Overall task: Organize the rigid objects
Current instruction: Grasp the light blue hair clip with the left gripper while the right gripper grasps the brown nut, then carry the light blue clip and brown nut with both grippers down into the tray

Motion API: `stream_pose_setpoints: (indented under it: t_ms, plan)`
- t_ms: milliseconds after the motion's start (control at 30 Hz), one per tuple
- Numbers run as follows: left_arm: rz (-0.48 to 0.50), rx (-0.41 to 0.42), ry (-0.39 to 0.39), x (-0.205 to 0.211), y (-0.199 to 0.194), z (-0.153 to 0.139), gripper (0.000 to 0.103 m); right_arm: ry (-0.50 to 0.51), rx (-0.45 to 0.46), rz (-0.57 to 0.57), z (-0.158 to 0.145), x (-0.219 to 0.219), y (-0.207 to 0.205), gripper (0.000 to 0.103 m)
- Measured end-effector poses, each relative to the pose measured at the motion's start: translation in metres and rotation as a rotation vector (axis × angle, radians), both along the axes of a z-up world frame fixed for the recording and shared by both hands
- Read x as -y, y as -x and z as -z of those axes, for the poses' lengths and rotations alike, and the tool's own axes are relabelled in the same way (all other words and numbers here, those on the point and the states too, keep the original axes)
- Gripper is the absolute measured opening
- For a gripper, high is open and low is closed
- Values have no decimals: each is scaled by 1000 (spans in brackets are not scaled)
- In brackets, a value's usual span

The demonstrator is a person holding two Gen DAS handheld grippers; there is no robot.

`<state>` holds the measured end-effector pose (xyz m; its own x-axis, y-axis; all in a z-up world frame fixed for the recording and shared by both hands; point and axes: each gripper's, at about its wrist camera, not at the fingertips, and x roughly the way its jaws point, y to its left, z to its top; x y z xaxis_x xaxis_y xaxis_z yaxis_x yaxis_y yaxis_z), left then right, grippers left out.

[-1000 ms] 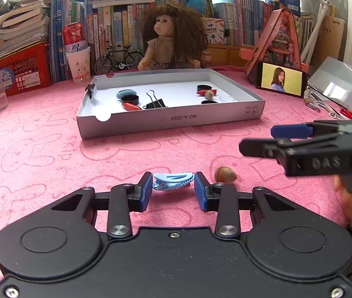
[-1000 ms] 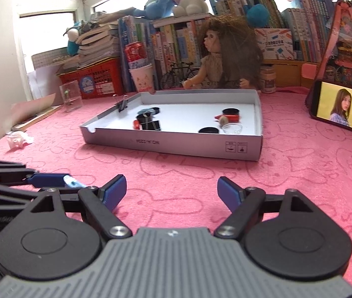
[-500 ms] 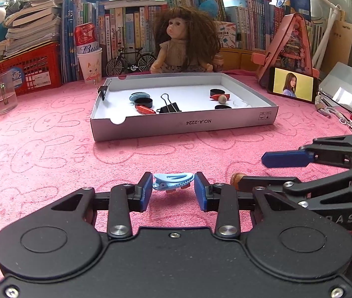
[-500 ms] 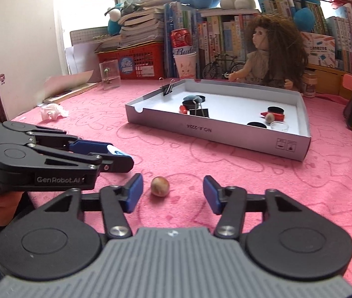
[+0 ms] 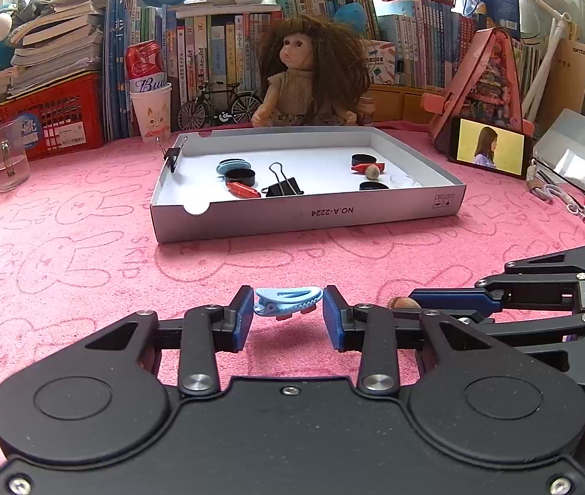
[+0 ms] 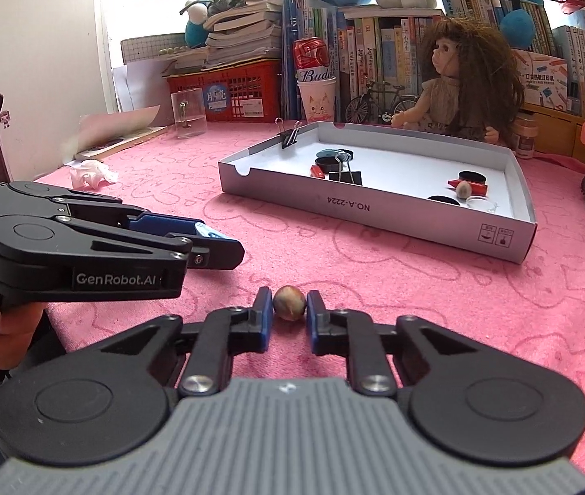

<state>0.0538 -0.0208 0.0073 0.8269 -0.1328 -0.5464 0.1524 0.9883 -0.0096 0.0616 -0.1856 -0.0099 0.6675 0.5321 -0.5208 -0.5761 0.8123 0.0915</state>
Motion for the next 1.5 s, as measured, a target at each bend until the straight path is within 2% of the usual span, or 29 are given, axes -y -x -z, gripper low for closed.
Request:
stream_pose_setpoints:
  t_ms: [400, 1500]
  plan:
    - [-9, -6, 13, -1, -5, -2, 34, -10, 39, 83, -5, 4, -3, 21]
    - [-64, 25, 43, 2, -42, -12, 34, -46, 0, 314, -5, 13, -34, 22]
